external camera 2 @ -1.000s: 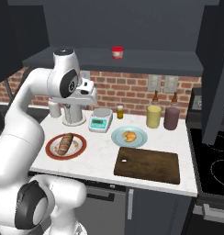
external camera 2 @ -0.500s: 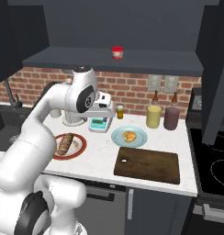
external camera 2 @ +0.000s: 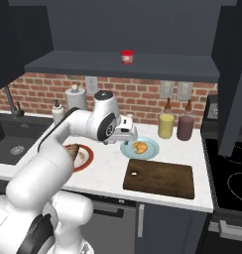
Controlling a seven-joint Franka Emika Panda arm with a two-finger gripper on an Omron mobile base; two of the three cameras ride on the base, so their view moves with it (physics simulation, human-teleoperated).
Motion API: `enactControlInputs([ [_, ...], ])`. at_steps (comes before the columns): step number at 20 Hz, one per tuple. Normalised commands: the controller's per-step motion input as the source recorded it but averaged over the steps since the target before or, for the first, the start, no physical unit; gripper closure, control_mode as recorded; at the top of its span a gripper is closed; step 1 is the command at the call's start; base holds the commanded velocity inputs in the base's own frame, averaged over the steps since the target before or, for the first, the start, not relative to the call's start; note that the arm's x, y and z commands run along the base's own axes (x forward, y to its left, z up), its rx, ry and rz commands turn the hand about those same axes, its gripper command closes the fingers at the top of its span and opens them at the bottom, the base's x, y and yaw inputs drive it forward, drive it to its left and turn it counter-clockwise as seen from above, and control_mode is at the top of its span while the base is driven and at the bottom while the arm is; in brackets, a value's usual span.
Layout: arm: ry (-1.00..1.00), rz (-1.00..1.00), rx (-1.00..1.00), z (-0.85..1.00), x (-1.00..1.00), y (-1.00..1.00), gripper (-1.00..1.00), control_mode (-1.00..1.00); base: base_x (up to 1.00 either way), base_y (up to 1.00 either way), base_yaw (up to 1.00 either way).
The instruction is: From the different types of pastries on the counter, select a croissant and place it on the cutting board. Then retrieve a jar of jam from the cabinet and place it alongside the croissant on the cutting board.
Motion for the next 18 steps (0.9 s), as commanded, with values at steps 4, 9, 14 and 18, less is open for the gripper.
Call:
enactControlInputs([
  [4, 0.00, 0.00, 0.01, -0.24, 0.51, -0.14, -1.00, -1.00, 0.00, 0.00, 0.00],
  [9, 0.00, 0.00, 0.00, -0.03, 0.57, -0.03, -1.00, -1.00, 0.00, 0.00, 0.00],
  [14, 0.00, 0.00, 0.00, -0.08, 0.34, -0.27, -1.00, -1.00, 0.00, 0.00, 0.00],
  [18, 0.00, -0.02, 0.00, -0.20, 0.21, -0.28, -1.00, -1.00, 0.00, 0.00, 0.00],
])
